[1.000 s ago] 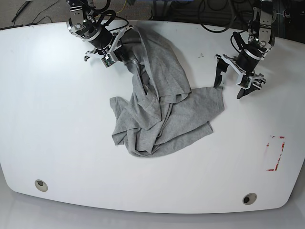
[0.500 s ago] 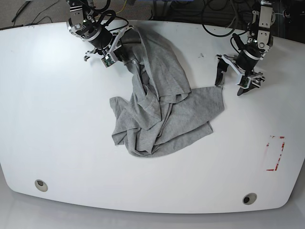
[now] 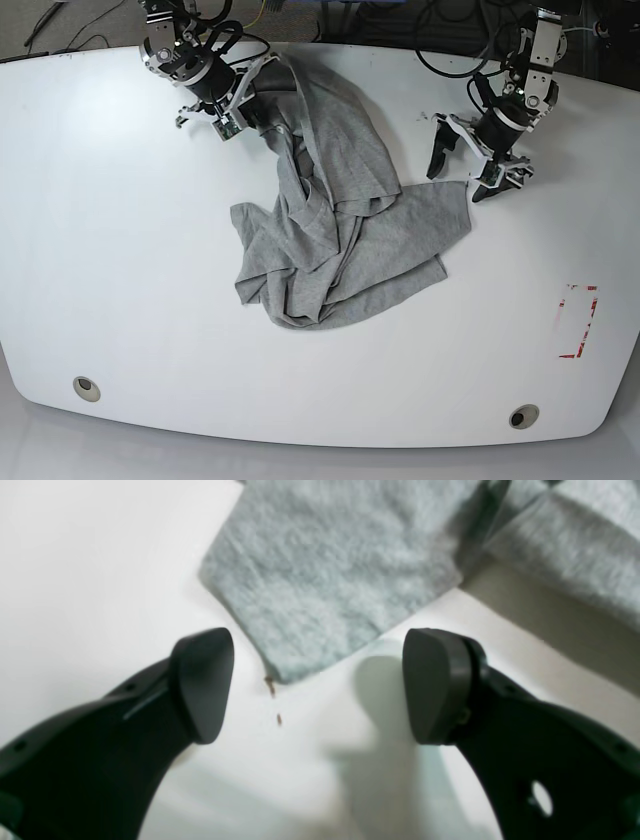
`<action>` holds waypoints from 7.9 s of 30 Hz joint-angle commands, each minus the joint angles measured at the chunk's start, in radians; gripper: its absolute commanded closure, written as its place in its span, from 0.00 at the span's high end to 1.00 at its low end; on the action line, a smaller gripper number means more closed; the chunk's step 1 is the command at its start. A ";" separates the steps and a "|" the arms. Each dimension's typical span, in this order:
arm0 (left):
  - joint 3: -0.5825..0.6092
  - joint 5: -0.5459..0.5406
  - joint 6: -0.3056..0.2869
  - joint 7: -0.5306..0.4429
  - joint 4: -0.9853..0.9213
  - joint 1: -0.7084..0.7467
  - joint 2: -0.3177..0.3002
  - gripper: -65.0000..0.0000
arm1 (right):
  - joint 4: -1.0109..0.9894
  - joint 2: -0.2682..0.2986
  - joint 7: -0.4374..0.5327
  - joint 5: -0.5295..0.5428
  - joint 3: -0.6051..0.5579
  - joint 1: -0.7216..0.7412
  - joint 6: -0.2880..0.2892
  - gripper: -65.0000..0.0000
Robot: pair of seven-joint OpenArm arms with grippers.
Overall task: Layout the t-shirt on the table in an organized manner, then fold the t-shirt properly
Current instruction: 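Lower the left gripper onto the shirt hem and grasp it, then pull both grippers apart and drag the stretched shirt across the table, then lower the held grey shirt flat onto the table with both grippers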
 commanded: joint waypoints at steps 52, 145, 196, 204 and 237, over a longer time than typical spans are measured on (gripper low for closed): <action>0.106 0.002 0.010 -0.011 -0.263 -0.258 -0.009 0.15 | 0.019 0.007 -0.006 -0.005 0.003 -0.001 0.000 0.00; -0.302 0.200 0.001 0.277 0.325 -0.543 -0.102 0.00 | 0.206 0.243 -0.241 -0.013 0.356 0.663 0.001 0.00; -0.161 0.201 -0.096 0.489 0.170 -1.178 -0.124 0.00 | -0.262 0.278 -0.402 -0.012 0.164 1.510 0.000 0.00; -0.167 0.200 -0.096 0.574 0.299 -1.161 -0.128 0.00 | -0.049 0.301 -0.485 -0.012 0.204 1.424 -0.005 0.00; -0.471 0.195 -0.194 0.601 0.517 -0.696 -0.137 0.00 | 0.229 0.332 -0.584 0.130 0.534 0.979 -0.004 0.00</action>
